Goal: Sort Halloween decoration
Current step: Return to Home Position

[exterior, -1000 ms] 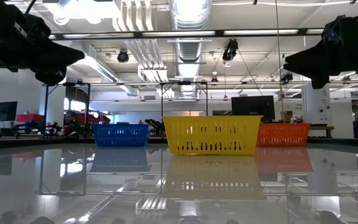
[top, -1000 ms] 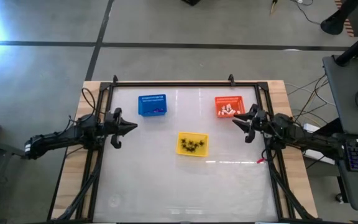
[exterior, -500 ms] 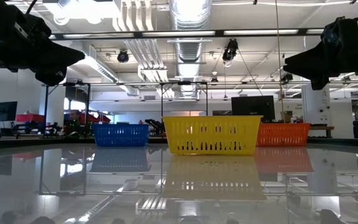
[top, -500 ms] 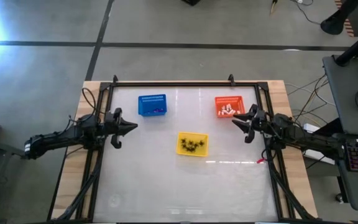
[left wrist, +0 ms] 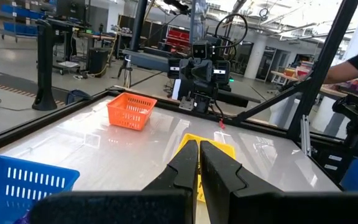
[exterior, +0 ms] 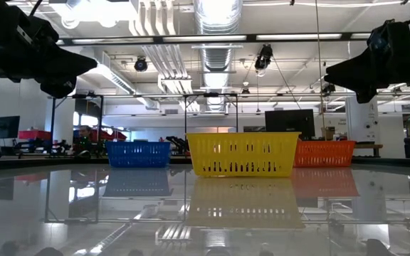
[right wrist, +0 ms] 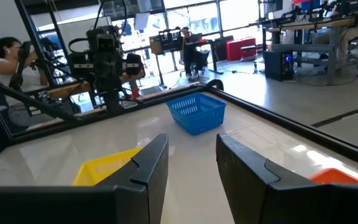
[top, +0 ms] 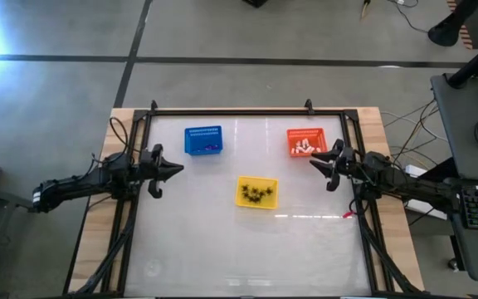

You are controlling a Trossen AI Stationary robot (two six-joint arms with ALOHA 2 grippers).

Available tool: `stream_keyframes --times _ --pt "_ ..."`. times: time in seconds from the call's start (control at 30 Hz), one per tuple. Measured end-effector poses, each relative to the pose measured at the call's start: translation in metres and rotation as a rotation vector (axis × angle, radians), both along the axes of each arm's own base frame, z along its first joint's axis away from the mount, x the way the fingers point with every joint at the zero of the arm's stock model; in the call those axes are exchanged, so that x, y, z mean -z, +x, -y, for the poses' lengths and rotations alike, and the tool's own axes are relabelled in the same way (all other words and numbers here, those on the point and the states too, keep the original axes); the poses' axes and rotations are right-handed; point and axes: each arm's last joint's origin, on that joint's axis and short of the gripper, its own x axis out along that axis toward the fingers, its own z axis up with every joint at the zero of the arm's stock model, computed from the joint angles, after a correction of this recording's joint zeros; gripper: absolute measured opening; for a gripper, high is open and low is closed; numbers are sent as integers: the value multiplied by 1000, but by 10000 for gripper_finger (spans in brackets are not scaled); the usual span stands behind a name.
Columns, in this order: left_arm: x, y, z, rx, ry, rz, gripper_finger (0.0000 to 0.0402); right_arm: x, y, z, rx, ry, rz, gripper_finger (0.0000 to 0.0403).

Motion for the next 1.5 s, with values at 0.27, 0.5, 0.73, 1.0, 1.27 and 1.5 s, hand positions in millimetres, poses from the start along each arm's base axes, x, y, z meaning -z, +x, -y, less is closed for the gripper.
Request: stream_keyframes --times 0.27,0.5,0.73,1.0,1.27,1.5 --pt "0 0 0 0 0 0 0 0 0 0 0 0 0 134" --pt "0 0 0 0 0 0 0 0 0 0 0 0 -1 128" --pt "0 0 0 0 0 0 0 0 0 0 0 0 -1 128" --pt "0 0 0 0 0 0 0 0 0 0 0 0 -1 134" --pt "0 0 0 0 0 0 0 0 0 0 0 0 -1 126" --pt "0 0 0 0 0 0 0 0 0 0 0 0 0 130"
